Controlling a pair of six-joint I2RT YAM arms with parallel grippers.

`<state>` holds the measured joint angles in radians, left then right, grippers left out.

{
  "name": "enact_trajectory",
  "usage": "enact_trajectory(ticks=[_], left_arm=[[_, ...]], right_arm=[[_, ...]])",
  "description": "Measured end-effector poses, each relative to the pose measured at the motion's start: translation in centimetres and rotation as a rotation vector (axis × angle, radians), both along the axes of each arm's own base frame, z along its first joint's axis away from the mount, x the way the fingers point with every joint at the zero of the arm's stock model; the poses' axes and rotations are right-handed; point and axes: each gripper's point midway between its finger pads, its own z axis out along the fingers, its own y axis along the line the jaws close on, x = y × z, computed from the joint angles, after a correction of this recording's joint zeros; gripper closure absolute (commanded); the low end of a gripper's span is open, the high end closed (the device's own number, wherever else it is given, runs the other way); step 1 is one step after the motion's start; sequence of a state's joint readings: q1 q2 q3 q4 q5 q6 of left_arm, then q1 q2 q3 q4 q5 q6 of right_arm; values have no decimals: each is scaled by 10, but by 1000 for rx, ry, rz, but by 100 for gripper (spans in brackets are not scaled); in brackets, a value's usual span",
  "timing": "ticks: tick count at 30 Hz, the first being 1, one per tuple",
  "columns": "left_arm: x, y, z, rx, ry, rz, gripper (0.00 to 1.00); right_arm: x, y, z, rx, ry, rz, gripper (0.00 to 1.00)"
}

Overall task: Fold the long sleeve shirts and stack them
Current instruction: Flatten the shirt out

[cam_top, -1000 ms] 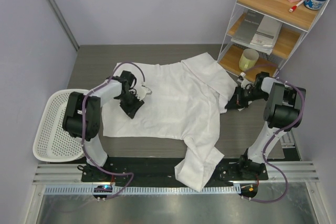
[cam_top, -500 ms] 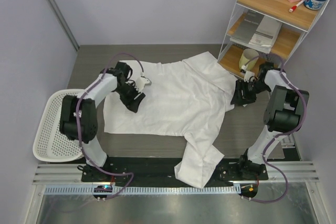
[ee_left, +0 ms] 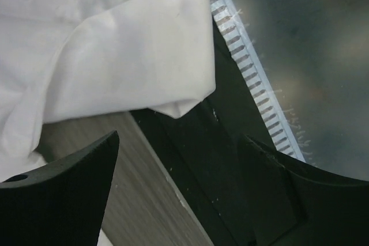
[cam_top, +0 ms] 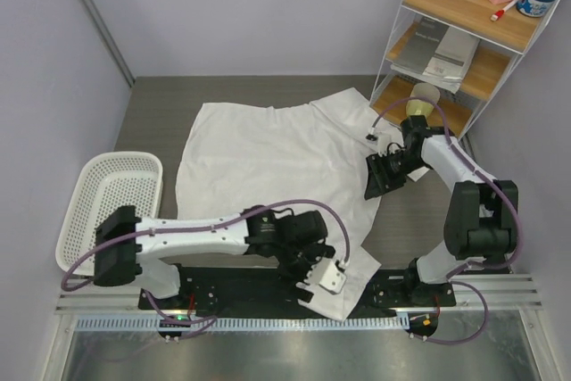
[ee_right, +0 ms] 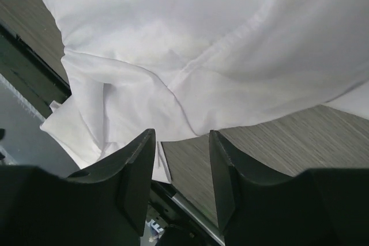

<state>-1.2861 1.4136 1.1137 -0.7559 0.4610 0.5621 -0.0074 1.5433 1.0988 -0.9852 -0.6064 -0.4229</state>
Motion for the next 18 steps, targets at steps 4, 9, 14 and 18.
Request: enact_trajectory(ticks=[4, 9, 14, 18], left_arm=[[-29, -19, -35, 83, -21, -132, 26], [-34, -54, -63, 95, -87, -248, 26], [-33, -56, -91, 128, -140, -326, 41], [-35, -55, -105, 147, -181, -376, 77]], right_arm=[[-3, 3, -21, -8, 70, -7, 55], [3, -2, -47, -31, 133, -33, 56], [3, -8, -65, -70, 175, -43, 56], [4, -12, -75, -99, 203, -46, 56]])
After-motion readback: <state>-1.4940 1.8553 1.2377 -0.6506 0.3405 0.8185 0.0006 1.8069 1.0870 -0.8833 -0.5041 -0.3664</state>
